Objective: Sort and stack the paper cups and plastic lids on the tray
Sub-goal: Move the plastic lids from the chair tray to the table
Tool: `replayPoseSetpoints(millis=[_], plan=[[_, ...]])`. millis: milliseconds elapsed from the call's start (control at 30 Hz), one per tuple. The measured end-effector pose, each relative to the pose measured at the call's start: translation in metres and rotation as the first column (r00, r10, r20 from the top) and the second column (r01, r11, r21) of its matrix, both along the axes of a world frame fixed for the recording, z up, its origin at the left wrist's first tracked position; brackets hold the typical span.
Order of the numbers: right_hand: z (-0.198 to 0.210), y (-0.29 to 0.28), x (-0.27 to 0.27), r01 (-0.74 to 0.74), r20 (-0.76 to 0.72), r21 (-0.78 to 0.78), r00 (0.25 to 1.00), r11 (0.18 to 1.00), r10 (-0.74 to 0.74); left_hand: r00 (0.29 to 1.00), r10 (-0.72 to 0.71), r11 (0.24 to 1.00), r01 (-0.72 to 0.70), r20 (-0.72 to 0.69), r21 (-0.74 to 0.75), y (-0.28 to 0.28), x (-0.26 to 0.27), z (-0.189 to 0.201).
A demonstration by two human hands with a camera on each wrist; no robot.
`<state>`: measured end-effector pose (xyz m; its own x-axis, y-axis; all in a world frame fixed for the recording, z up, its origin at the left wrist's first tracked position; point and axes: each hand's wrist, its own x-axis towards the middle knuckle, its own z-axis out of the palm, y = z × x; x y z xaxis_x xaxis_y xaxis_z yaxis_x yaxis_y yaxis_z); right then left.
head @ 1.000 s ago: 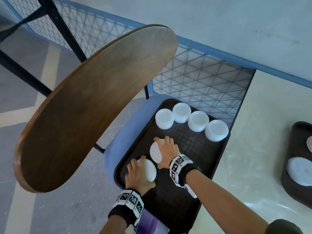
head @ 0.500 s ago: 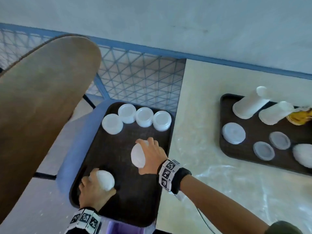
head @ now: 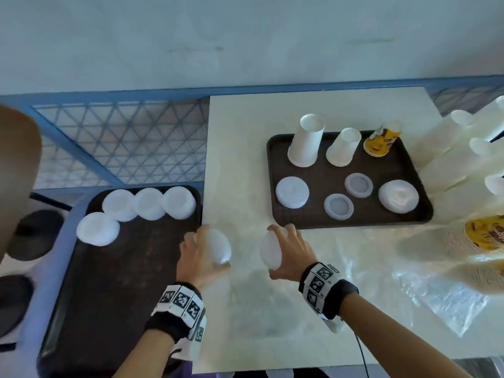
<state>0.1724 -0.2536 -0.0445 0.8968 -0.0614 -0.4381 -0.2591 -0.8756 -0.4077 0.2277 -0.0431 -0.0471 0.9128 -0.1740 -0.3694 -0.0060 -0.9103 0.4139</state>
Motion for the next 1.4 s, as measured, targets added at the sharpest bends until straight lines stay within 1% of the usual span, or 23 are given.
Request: replayPoseSetpoints(millis=[133,233,300,733,967,1033,1100,1233,1300,1400], plan=[[-0.010,-0.010,-0.004,-0.023,-0.039,-0.031,0.999,0.999,0.022,0.989,-0.105,0.989,0.114,-0.104,0.088,-0.036,-0.009,-0.012],[-0.017,-0.011,-0.004,-0.035,-0.066,-0.060,0.997,0.998,0.031,0.978,-0.162,0.973,0.180,-0.134,0.142,-0.045,-0.012,-0.023],[-0.020,-0.010,-0.002,-0.042,-0.078,-0.073,0.996,0.996,0.036,0.974,-0.185,0.965,0.205,-0.130,0.163,-0.049,-0.011,-0.028],[-0.036,-0.002,-0.001,-0.060,-0.098,-0.143,0.994,0.988,0.047,0.964,-0.236,0.939,0.259,-0.124,0.224,-0.057,-0.012,-0.040],[-0.025,0.000,-0.005,-0.041,-0.058,-0.166,0.998,0.985,0.032,0.970,-0.231,0.957,0.240,-0.073,0.162,-0.048,-0.015,-0.035],[-0.017,-0.001,-0.006,-0.002,0.003,-0.166,1.000,0.986,0.003,0.974,-0.222,0.966,0.226,-0.047,0.124,-0.042,-0.016,-0.028],[-0.005,-0.001,-0.003,0.033,0.101,-0.155,0.995,0.987,-0.017,0.982,-0.191,0.979,0.191,-0.013,0.076,-0.031,-0.013,-0.015],[0.008,0.014,0.022,0.071,0.310,-0.119,0.950,0.990,-0.031,0.991,-0.053,0.999,0.054,0.122,-0.004,0.009,0.007,0.004],[0.021,0.034,0.045,0.037,0.325,-0.082,0.946,0.996,-0.009,0.980,0.041,0.999,-0.038,0.193,-0.015,0.034,0.023,0.006],[0.030,0.068,0.082,-0.101,0.309,-0.073,0.944,0.992,0.119,0.963,0.126,0.992,-0.126,0.239,-0.016,0.069,0.050,0.006]])
